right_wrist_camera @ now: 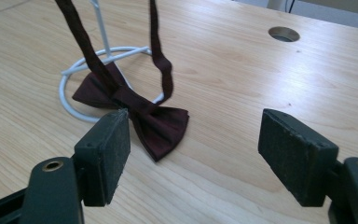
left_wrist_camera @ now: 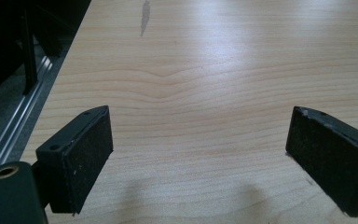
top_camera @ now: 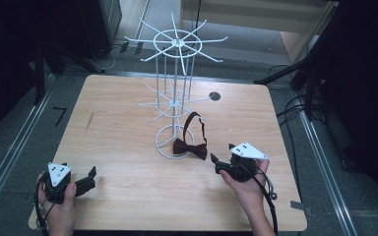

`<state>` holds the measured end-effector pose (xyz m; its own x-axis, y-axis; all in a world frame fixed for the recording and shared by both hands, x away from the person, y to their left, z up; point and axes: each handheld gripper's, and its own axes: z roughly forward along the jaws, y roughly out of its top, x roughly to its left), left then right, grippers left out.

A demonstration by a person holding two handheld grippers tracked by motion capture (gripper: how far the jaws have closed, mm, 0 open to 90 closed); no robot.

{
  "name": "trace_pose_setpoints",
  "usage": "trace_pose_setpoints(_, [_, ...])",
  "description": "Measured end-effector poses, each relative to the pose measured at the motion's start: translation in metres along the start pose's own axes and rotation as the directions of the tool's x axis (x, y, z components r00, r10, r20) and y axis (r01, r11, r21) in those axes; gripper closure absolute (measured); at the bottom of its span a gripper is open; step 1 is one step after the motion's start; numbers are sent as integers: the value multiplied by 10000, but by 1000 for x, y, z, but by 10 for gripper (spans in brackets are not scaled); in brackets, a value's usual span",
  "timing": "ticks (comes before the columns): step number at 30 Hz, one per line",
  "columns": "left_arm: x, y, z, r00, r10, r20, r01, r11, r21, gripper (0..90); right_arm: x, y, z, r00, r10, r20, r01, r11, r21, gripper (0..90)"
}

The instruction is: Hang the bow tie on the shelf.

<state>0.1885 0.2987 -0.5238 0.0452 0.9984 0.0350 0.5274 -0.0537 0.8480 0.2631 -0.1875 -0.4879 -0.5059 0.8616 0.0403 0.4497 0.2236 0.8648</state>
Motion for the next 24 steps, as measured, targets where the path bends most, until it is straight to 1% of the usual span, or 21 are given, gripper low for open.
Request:
trace_pose_setpoints(12, [0, 0, 0, 10000, 23, 21, -23, 10000, -21, 79, -19, -14, -15, 9984, 252, 498, -257, 9996, 107, 258])
trace_pose_setpoints(24, [0, 0, 0, 10000, 56, -16, -56, 10000, -17, 79, -40, -30, -31, 9929, 619, 1017, -637, 9979, 138, 259])
